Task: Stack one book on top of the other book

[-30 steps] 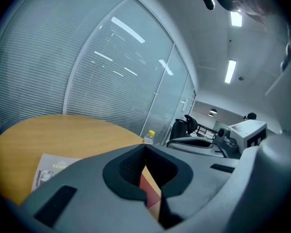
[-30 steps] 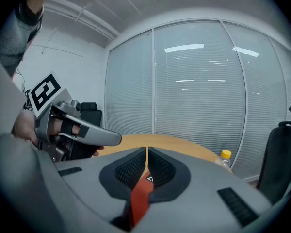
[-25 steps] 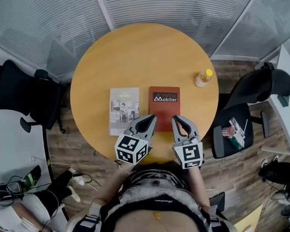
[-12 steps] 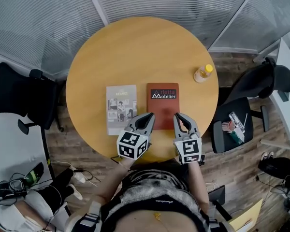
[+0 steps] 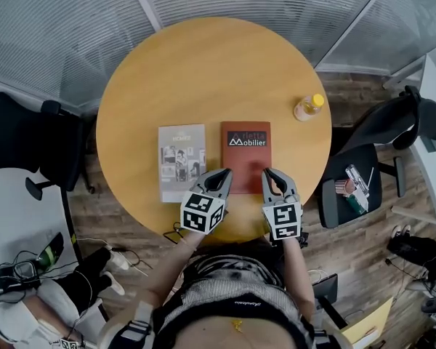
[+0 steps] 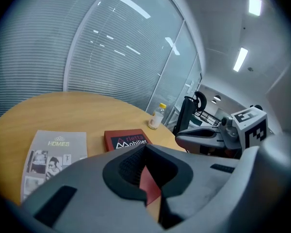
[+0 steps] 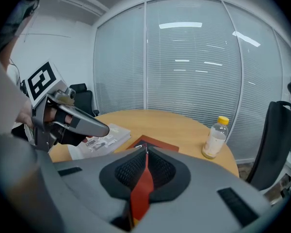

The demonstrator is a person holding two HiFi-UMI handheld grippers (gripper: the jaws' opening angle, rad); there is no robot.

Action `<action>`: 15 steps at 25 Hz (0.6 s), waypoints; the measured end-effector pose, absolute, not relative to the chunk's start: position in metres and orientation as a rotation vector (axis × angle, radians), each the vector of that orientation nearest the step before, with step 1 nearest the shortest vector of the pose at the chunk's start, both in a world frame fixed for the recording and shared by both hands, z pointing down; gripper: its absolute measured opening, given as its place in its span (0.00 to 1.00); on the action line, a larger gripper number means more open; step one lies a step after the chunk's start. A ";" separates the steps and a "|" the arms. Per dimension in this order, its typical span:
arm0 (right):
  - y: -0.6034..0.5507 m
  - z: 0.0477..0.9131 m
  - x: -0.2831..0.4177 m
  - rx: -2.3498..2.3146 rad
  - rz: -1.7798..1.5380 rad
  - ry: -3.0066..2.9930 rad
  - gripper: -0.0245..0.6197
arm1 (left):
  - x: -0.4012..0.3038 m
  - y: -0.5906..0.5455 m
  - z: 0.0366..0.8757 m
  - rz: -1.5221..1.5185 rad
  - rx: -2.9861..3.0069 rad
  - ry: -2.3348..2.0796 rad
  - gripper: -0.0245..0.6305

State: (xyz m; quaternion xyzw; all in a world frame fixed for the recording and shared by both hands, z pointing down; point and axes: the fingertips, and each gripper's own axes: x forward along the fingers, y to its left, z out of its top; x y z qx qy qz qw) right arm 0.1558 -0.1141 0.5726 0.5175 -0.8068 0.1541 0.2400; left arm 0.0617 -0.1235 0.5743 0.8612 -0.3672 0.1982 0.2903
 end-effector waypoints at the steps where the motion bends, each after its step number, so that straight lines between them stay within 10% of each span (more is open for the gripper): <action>1: -0.115 0.576 0.156 1.409 0.426 -2.202 0.08 | 0.062 -0.123 0.579 0.543 2.293 -0.978 0.07; 15: -0.116 0.617 0.161 1.337 0.515 -2.143 0.08 | 0.060 -0.120 0.622 0.649 2.226 -0.959 0.07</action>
